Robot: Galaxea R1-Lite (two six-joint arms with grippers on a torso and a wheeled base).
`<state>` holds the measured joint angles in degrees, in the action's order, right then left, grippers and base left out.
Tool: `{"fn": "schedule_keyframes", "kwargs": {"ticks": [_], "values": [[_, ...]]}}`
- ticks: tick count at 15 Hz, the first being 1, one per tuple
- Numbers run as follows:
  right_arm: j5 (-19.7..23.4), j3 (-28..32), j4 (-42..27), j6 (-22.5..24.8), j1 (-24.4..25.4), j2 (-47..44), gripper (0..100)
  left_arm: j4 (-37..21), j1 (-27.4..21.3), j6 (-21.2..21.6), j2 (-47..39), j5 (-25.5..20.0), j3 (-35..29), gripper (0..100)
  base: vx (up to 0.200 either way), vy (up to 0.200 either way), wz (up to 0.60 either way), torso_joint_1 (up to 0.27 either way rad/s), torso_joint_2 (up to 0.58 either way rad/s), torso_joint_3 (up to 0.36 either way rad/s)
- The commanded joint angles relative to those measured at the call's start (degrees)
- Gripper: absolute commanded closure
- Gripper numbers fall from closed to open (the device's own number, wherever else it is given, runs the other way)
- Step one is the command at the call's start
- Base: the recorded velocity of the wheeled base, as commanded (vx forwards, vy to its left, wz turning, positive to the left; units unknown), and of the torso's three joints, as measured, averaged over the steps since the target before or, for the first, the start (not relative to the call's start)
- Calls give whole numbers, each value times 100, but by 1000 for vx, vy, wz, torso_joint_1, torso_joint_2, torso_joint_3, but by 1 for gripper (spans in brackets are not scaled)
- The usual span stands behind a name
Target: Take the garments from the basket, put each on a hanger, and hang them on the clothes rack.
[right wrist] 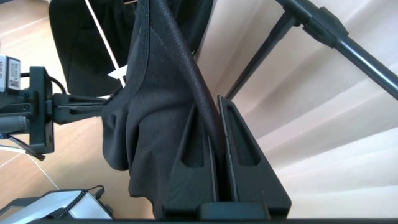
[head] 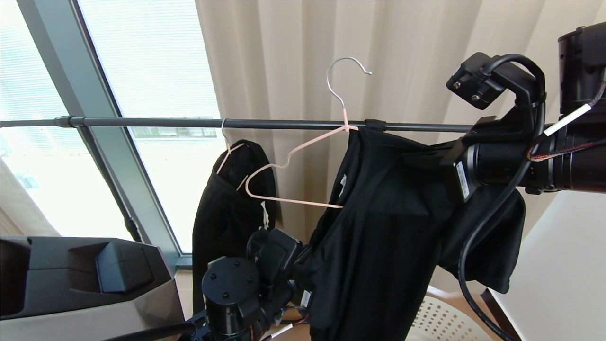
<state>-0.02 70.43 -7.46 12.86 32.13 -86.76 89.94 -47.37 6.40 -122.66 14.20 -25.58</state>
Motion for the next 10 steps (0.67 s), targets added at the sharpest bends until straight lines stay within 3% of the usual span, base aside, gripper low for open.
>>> {"fn": "schedule_keyframes", "kwargs": {"ticks": [1, 10], "values": [[2, -20, -1, -3, -111, -25, 100, 6, 88, 10, 102, 4, 0, 100, 0, 0, 0, 0, 0, 0], [11, -293, -1, -12, -269, 124, 100, 6, 589, 125, 269, -23, -53, 100, 0, 0, 0, 0, 0, 0]]}}
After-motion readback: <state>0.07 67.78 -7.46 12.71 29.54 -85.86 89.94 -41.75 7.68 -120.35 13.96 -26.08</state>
